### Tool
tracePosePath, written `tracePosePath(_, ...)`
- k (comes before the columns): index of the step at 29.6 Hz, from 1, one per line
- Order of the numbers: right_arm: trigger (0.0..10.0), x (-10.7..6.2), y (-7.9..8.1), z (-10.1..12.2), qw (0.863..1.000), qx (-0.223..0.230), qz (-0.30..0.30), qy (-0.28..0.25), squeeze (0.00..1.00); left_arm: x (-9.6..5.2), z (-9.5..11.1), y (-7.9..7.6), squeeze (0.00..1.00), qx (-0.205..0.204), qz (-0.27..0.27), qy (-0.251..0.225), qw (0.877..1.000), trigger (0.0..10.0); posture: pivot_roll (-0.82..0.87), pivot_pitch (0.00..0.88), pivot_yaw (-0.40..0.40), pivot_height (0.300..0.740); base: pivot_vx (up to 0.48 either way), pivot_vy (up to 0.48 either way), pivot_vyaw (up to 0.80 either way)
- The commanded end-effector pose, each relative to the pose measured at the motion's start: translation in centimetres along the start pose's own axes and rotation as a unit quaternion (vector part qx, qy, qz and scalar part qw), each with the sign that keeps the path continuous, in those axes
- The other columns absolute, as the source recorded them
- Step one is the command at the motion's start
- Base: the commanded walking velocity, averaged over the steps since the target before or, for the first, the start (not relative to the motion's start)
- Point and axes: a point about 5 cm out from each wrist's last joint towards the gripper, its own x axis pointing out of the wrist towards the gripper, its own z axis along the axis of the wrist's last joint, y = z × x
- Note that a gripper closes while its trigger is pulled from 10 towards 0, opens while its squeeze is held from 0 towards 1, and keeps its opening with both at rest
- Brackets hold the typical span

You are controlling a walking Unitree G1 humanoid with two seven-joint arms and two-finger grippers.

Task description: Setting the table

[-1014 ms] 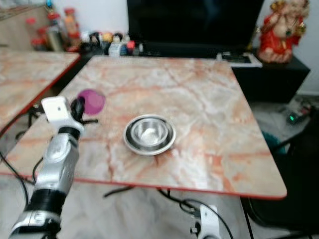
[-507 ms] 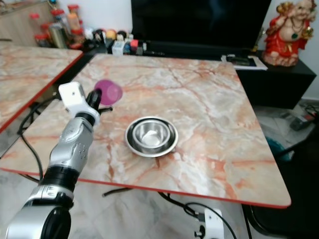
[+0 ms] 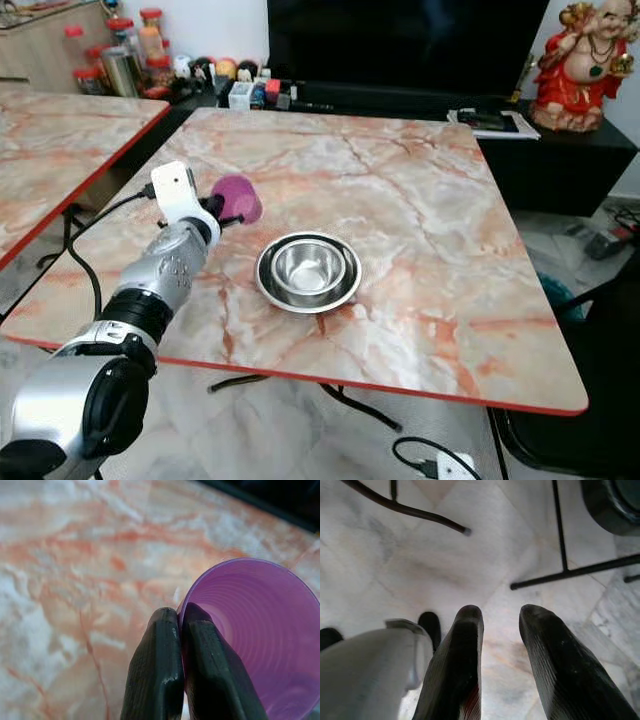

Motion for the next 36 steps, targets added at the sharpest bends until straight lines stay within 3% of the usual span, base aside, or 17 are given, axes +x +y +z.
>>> tracePosePath(1, 10.0, -0.1, -0.3, 0.0, 1.0, 0.012, -0.005, -0.008, 0.0, 0.1, 0.3, -0.4, 0.0, 0.007, 0.0, 0.012, 1.0, 10.0, -0.16, 0.0, -0.004, 0.74, 0.0, 0.0, 0.0)
tracePosePath(6, 10.0, -0.3, -0.6, -0.8, 1.0, 0.017, -0.01, -0.002, 0.0, 0.2, -0.7, -0.4, 0.0, 0.04, 0.012, 0.036, 0.998, 10.0, -0.17, 0.0, 0.008, 0.74, 0.0, 0.0, 0.0)
tracePosePath(10, 10.0, -0.4, -0.7, -1.2, 1.0, 0.02, -0.012, -0.001, 0.0, 0.2, -0.6, -0.6, 0.0, 0.039, 0.019, 0.027, 0.999, 10.0, -0.17, 0.0, 0.012, 0.74, 0.0, 0.0, 0.0)
tracePosePath(13, 10.0, -0.5, -0.8, -1.3, 1.0, 0.024, -0.016, -0.001, 0.0, 0.3, 0.1, -0.6, 0.0, 0.064, 0.035, 0.006, 0.997, 10.0, -0.18, 0.0, 0.016, 0.74, 0.0, 0.0, 0.0)
tracePosePath(36, 10.0, -0.9, -1.4, -2.4, 0.999, 0.036, -0.028, 0.007, 0.0, 0.3, -0.4, 0.0, 0.0, 0.042, 0.085, 0.015, 0.995, 10.0, -0.2, 0.0, 0.03, 0.74, 0.0, 0.0, 0.0)
